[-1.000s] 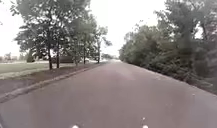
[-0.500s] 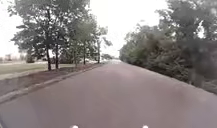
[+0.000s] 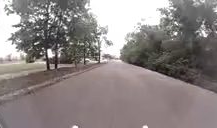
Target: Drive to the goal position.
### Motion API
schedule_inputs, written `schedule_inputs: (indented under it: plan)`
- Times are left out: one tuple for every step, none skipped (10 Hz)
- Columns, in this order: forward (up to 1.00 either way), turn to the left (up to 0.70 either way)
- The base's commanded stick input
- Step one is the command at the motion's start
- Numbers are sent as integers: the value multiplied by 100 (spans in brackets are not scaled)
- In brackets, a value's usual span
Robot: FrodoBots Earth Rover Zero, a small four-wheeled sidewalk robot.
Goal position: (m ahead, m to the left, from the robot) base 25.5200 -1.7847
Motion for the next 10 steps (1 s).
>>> schedule_inputs:
  plan:
    - [70,-19]
    - [70,-35]
    - [70,-18]
    - [70,0]
    - [70,0]
    - [70,0]
    - [70,0]
    - [70,0]
    - [70,0]
    - [70,0]
